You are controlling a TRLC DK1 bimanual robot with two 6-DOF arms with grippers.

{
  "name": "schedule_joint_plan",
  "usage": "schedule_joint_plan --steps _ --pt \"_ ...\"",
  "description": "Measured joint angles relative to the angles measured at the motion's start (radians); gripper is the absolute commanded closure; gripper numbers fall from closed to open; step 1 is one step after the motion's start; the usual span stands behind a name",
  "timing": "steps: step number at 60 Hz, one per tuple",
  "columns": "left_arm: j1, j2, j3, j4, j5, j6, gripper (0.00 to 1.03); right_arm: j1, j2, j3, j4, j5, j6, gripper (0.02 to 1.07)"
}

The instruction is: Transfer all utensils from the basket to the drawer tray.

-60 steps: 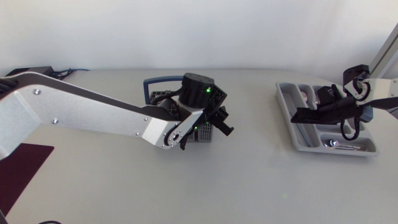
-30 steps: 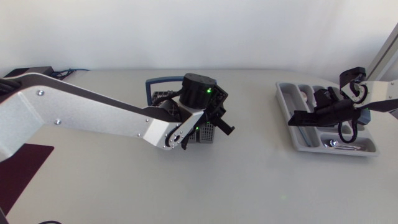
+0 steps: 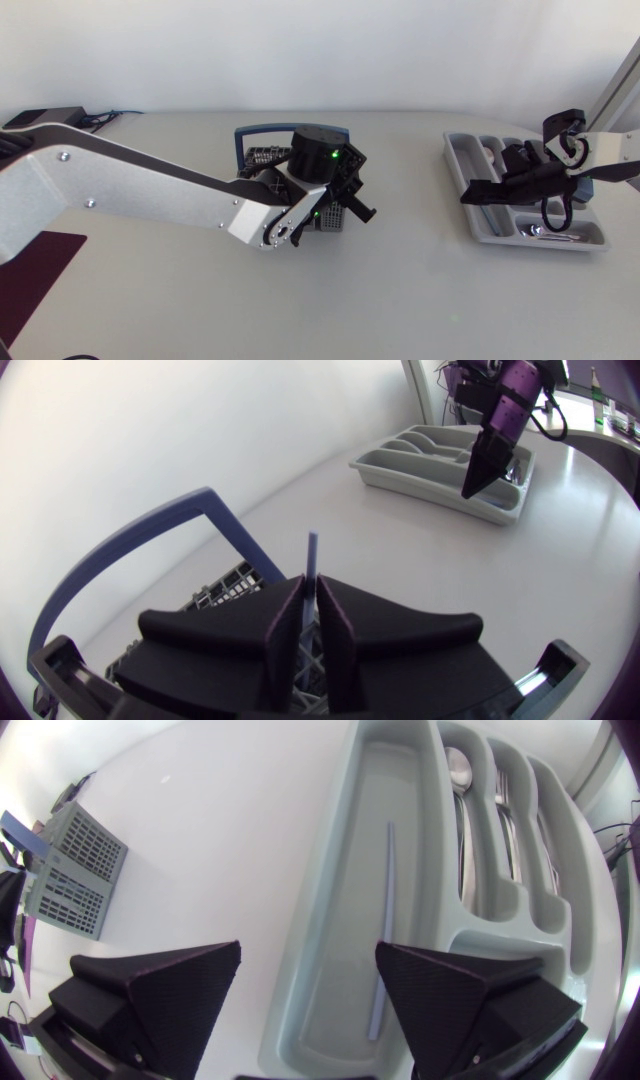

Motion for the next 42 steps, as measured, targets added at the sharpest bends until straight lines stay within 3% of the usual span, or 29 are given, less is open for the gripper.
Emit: schedule_joint_plan --steps 10,26,42 --pt "-0.011 -0.006 -0.03 0.02 -0.011 0.038 0.72 0.005 0.0 -0.003 0.003 0.0 -0.003 0.1" --pt "-0.044 -0.006 -0.059 0.102 -0.04 0.086 0.7 0.006 0.0 -0.005 0.007 0.0 -0.003 0.1" --pt "-0.045 -0.006 -0.06 0.117 -0.067 0.097 0.71 0.009 0.0 -0.005 0.007 0.002 -0.003 0.1"
